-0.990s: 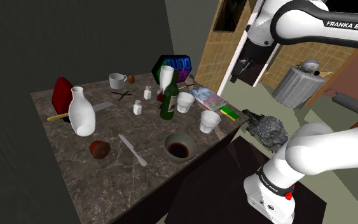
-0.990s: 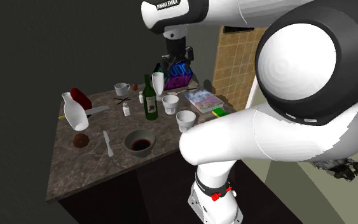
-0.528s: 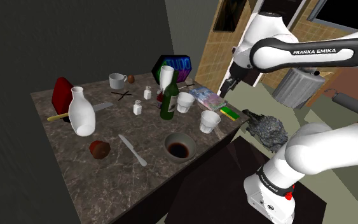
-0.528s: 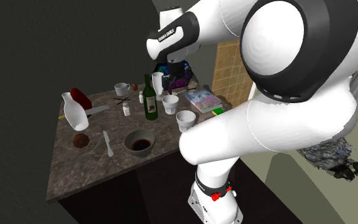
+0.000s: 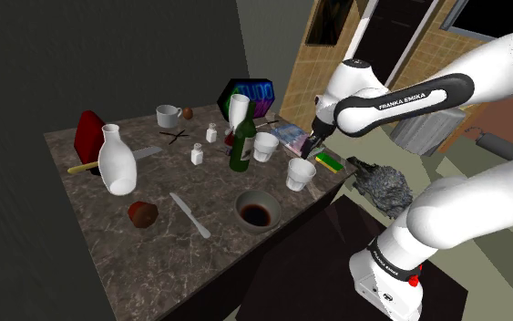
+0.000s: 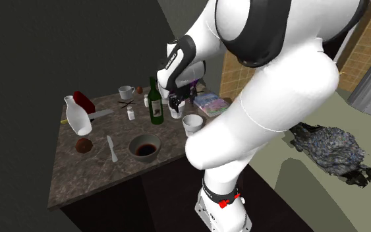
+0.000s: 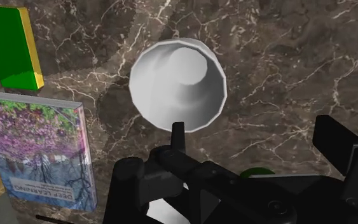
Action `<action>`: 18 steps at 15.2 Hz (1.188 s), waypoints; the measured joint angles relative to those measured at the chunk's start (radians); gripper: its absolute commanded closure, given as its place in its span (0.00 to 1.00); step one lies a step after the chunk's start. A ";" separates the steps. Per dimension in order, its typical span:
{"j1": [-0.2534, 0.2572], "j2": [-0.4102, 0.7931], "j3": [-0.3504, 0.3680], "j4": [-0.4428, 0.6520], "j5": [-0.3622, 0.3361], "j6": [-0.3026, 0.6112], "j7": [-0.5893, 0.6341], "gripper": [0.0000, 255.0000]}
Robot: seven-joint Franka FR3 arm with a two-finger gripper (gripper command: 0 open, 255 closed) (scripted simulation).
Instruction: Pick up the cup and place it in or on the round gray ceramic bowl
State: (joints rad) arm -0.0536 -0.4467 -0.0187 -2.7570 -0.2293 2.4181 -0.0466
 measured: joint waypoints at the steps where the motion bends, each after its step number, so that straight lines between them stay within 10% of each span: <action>1: -0.010 0.047 -0.001 -0.006 -0.015 0.053 0.008 0.00; 9: -0.090 0.385 0.016 0.016 -0.198 0.364 0.145 0.00; 18: -0.107 0.556 -0.018 0.060 -0.380 0.489 0.286 0.00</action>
State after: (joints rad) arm -0.1603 0.1095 -0.0369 -2.6973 -0.6090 2.9066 0.2396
